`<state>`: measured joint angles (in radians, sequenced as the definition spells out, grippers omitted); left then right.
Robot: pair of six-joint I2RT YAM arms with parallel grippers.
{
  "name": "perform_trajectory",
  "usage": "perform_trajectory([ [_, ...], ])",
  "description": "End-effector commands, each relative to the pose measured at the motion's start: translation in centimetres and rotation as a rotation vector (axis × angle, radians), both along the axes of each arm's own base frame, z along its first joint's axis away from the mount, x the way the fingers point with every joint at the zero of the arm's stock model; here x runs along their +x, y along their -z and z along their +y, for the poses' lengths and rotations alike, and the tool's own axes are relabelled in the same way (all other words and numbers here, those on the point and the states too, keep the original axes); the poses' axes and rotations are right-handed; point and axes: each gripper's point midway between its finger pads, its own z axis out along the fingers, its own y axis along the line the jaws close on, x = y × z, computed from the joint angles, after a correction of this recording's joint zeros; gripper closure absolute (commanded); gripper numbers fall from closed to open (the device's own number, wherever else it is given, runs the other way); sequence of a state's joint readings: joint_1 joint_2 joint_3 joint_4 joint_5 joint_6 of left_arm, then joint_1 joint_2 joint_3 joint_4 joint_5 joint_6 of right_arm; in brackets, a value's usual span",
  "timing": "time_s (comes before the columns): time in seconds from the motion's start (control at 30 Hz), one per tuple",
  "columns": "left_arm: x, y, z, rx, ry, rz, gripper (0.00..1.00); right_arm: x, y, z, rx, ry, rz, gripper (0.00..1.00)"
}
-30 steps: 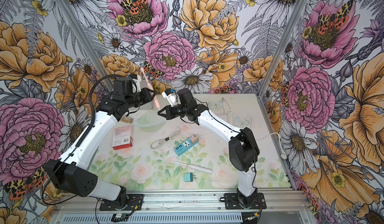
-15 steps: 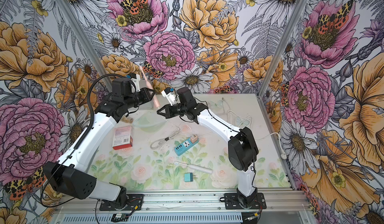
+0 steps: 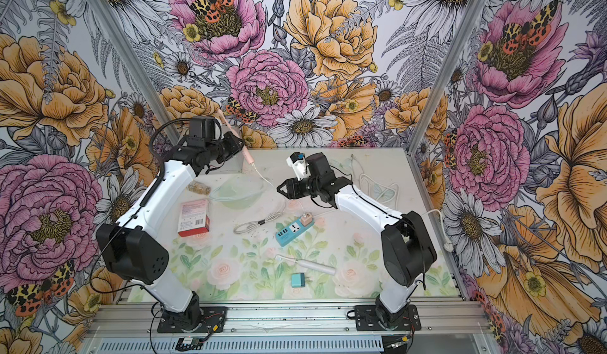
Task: Charge the electric toothbrush
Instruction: Place the electric toothbrush at the center of the board.
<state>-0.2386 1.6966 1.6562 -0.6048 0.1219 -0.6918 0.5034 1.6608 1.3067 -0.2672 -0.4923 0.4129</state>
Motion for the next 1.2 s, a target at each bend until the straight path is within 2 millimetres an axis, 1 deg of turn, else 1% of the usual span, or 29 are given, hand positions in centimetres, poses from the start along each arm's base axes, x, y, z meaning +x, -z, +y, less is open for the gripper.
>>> perform_trajectory([
  [0.0, -0.5, 5.6, -0.4, 0.001, -0.131, 0.105, 1.0, 2.7, -1.0, -5.2, -0.052, 0.244, -0.003, 0.44],
  [0.1, -1.2, 10.3, 0.0, -0.035, -0.228, 0.188, 1.0, 4.0, 0.7, -9.2, -0.1, 0.389, 0.039, 0.42],
  [0.13, -1.5, 12.2, 0.4, -0.028, -0.268, 0.226, 1.0, 4.4, 1.3, -10.1, -0.113, 0.417, 0.056, 0.41],
  [0.2, -1.9, 15.5, 1.0, -0.068, -0.323, 0.317, 1.0, 5.0, 2.3, -11.4, -0.15, 0.467, 0.09, 0.4],
  [0.23, -1.9, 16.4, 1.5, -0.065, -0.354, 0.328, 1.0, 5.3, 2.7, -12.0, -0.172, 0.488, 0.096, 0.39],
  [0.27, -2.0, 16.7, 1.9, -0.046, -0.381, 0.323, 1.0, 5.5, 3.1, -12.3, -0.185, 0.501, 0.1, 0.39],
  [0.3, -2.0, 18.6, 2.5, -0.011, -0.414, 0.35, 1.0, 5.8, 3.6, -12.9, -0.199, 0.532, 0.116, 0.38],
  [0.37, -1.7, 20.1, 3.1, -0.008, -0.448, 0.38, 1.0, 6.4, 4.5, -13.7, -0.214, 0.569, 0.137, 0.36],
  [0.43, -1.5, 21.9, 3.5, -0.045, -0.47, 0.434, 1.0, 6.8, 5.4, -14.5, -0.251, 0.604, 0.158, 0.35],
  [0.53, -1.8, 23.5, 3.7, -0.045, -0.497, 0.47, 1.0, 7.0, 6.5, -14.6, -0.27, 0.597, 0.187, 0.34],
  [0.67, -2.4, 25.2, 4.0, -0.059, -0.527, 0.516, 1.0, 7.2, 7.3, -14.4, -0.276, 0.587, 0.202, 0.34],
  [0.7, -2.4, 25.5, 4.1, -0.062, -0.53, 0.523, 0.97, 7.2, 7.5, -14.4, -0.277, 0.583, 0.207, 0.35],
  [0.73, -2.6, 26.2, 4.1, -0.063, -0.531, 0.541, 0.91, 7.1, 7.6, -14.3, -0.276, 0.581, 0.211, 0.35],
  [0.77, -2.8, 26.5, 4.1, -0.073, -0.537, 0.553, 0.87, 7.1, 7.8, -14.3, -0.278, 0.578, 0.215, 0.34],
  [0.83, -2.9, 26.9, 4.1, -0.078, -0.535, 0.567, 0.69, 7.0, 7.9, -14.3, -0.28, 0.578, 0.217, 0.34],
  [0.87, -2.7, 26.8, 4.1, -0.081, -0.535, 0.564, 0.63, 7.0, 7.9, -14.3, -0.281, 0.576, 0.217, 0.34],
  [0.93, -2.7, 26.5, 4.1, -0.081, -0.53, 0.556, 0.56, 6.9, 7.8, -14.3, -0.282, 0.574, 0.218, 0.34],
  [0.97, -2.6, 26.2, 4.1, -0.079, -0.528, 0.55, 0.54, 6.8, 7.6, -14.4, -0.281, 0.575, 0.215, 0.34],
  [1.07, -2.3, 25.5, 4.1, -0.089, -0.518, 0.536, 0.5, 6.4, 7.3, -14.4, -0.283, 0.575, 0.213, 0.33],
  [1.13, -1.8, 24.3, 3.6, -0.099, -0.487, 0.511, 0.46, 6.2, 6.7, -14.4, -0.278, 0.572, 0.209, 0.33],
  [1.17, -1.5, 23.3, 3.1, -0.096, -0.455, 0.489, 0.44, 6.0, 6.5, -14.5, -0.281, 0.573, 0.21, 0.33],
])
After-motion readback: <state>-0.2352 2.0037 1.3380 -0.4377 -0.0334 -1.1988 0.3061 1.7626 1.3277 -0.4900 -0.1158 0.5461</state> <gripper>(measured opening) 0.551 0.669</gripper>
